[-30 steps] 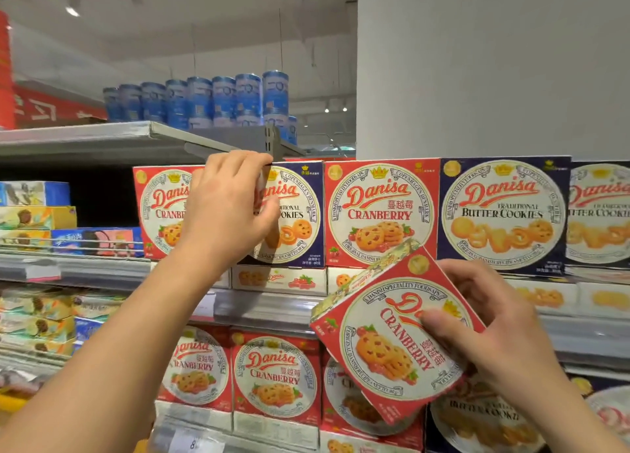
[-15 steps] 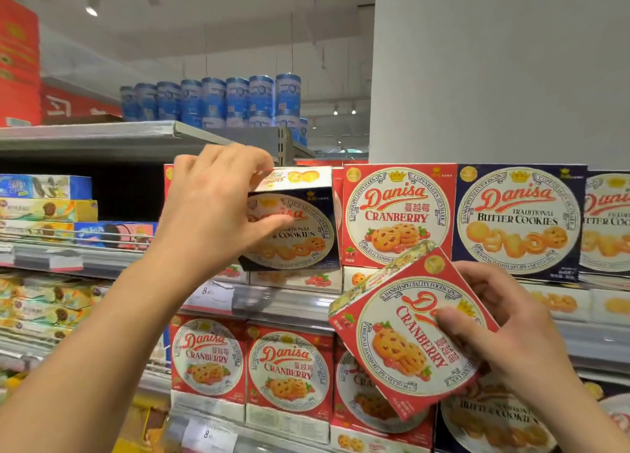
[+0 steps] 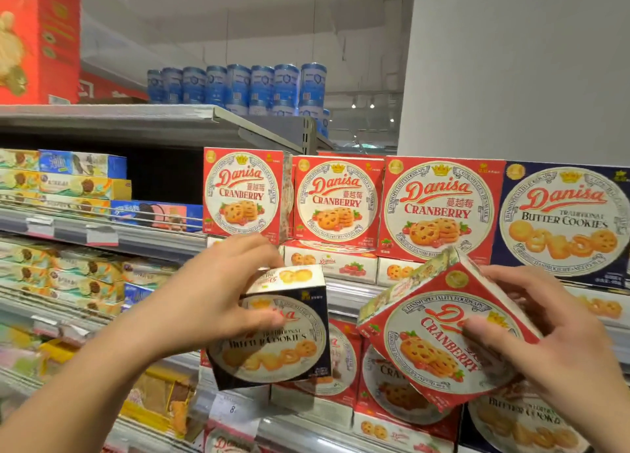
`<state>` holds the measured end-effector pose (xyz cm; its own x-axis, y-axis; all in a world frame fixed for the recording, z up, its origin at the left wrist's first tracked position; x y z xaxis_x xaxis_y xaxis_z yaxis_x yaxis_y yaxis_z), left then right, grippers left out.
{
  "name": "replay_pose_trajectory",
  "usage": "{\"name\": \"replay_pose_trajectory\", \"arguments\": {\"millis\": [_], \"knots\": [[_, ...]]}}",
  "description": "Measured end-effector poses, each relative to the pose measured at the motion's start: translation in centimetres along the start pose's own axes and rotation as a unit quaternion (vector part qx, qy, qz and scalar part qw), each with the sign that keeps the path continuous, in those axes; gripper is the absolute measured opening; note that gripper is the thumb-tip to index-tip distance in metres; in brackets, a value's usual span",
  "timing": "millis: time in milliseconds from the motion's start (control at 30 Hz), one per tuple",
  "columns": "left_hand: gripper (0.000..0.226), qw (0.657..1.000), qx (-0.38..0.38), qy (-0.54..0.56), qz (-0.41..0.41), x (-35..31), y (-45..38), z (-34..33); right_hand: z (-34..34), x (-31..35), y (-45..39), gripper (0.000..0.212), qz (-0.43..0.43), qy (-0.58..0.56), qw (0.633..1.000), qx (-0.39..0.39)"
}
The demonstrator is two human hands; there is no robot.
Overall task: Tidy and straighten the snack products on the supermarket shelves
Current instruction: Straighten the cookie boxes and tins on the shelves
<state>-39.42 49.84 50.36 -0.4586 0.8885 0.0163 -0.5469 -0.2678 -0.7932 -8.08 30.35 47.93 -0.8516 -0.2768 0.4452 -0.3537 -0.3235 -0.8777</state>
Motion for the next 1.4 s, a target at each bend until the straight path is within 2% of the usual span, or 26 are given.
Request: {"name": "replay_pose_trajectory", "arguments": {"millis": [100,200,367,467,633,867,1100,1233,1300,1400], "knots": [[0.065,0.999,0.041,-0.004,0.002,1.0,1.8,-2.5,-0.4,2.1,-1.0,0.060,0.038,0.002,0.999,-0.009],[0.060,0.998,0.058,0.007,0.007,1.9,2.8,-4.5,-1.0,4.6,-3.3,0.060,0.093,0.026,0.995,-0.006],[0.056,0.999,0.032,0.032,-0.001,3.4,3.7,-5.9,-3.8,9.4,-7.0,0.057,0.202,0.087,0.975,0.017],[0.055,0.998,0.018,0.057,0.008,4.4,4.1,-5.9,-6.1,12.2,-9.0,0.057,0.236,0.137,0.961,0.044],[0.055,0.997,0.033,0.065,-0.004,5.1,4.5,-6.5,-9.8,14.7,-11.8,0.056,0.243,0.167,0.952,0.080],[0.056,0.996,0.044,0.079,-0.004,5.6,4.6,-6.7,-13.1,15.3,-14.3,0.050,0.202,0.195,0.954,0.105],[0.055,0.996,0.031,0.087,-0.018,6.0,5.2,-7.2,-14.6,14.2,-14.9,0.059,0.181,0.219,0.951,0.119],[0.053,0.996,0.009,0.088,-0.023,6.1,5.2,-7.6,-14.8,14.1,-15.1,0.058,0.191,0.228,0.947,0.121],[0.053,0.996,0.003,0.086,-0.024,6.2,5.3,-7.9,-14.9,13.9,-15.0,0.063,0.209,0.261,0.934,0.129],[0.053,0.995,-0.016,0.098,-0.021,6.3,5.3,-8.2,-15.1,13.7,-14.6,0.086,0.287,0.356,0.877,0.150]]}}
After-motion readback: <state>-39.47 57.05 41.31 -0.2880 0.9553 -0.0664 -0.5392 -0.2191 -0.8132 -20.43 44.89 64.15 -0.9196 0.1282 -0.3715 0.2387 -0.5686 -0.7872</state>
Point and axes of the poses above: each hand's wrist, its own y-axis away from the middle knuckle, its own z-axis out of the back of the hand, x = y × z, the point moved 3 cm from there along -y, towards the middle knuckle, and after that the axes turned 15 degrees about -x, right-handed, at the moved point
